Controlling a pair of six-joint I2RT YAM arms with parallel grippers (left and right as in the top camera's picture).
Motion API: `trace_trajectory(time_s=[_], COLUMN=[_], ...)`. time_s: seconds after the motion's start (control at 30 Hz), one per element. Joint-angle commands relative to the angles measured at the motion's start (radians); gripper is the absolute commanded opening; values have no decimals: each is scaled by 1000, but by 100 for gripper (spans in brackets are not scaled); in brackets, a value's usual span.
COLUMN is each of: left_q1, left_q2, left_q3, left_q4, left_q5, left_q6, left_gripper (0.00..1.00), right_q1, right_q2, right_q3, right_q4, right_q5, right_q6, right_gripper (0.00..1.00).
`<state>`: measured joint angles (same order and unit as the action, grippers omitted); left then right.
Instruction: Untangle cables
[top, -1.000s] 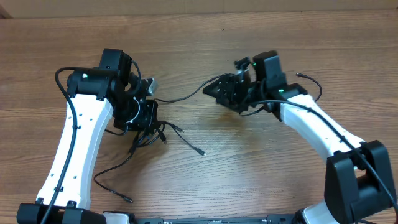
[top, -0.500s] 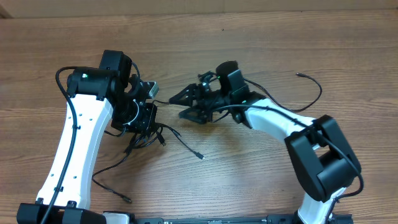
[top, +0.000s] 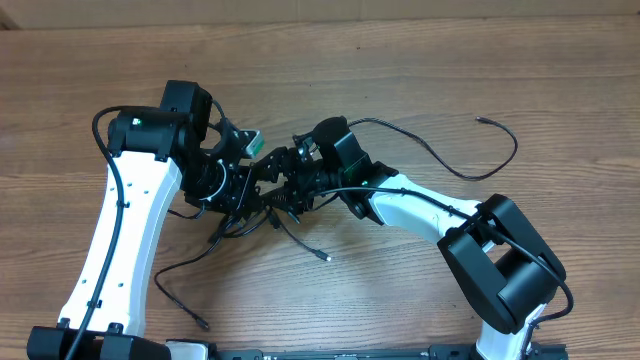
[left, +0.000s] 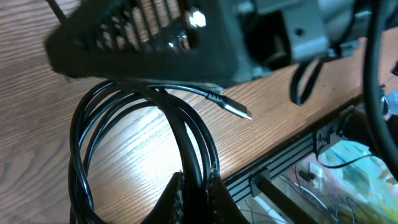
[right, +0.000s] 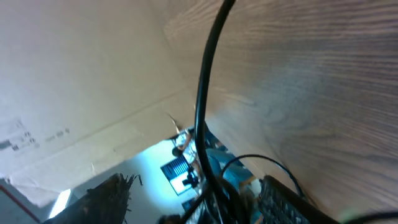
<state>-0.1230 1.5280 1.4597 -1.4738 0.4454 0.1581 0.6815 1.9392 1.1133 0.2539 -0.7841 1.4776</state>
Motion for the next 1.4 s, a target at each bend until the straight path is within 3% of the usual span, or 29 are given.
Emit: trace_trajectory(time_s=[0.0,0.07,0.23,0.4,0.5,0.73,0.9,1.0,1.2,1.37], left_q1=[-2,-2,-2,-2,-2,-2,-2,-2,-2,-2], left_q2=[-11,-11,-11,-11,-11,-11,-11,-11,-11,-11], left_q3=[16,16,16,16,16,16,16,16,16,16], left_q4=[1,0,1,11,15,13,5,6,15,16], left_q5=[55,55,54,54,54,53,52,49,35,18], left_q6=[45,45,56,56,56,75,75,75,74,74], left_gripper=[4,4,4,4,4,4,4,4,4,4], right_q1=[5,5,5,5,5,-40,-210,-344,-578,-727], right_q2=[27,48,90,94,94,94,87,68,-7,-59], right_q3=[5,5,5,5,5,6,15,28,60,74], right_q4=[26,72,157,227,251,246,193,89,-275,-409], right_q5=[44,35,-6,-39,-65,-27,29,57,238,350], right_q6=[42,42,40,-35,-75,-317,-426,-501,-704,-834], right_gripper=[65,64,51,28,4,4,4,4,4,4])
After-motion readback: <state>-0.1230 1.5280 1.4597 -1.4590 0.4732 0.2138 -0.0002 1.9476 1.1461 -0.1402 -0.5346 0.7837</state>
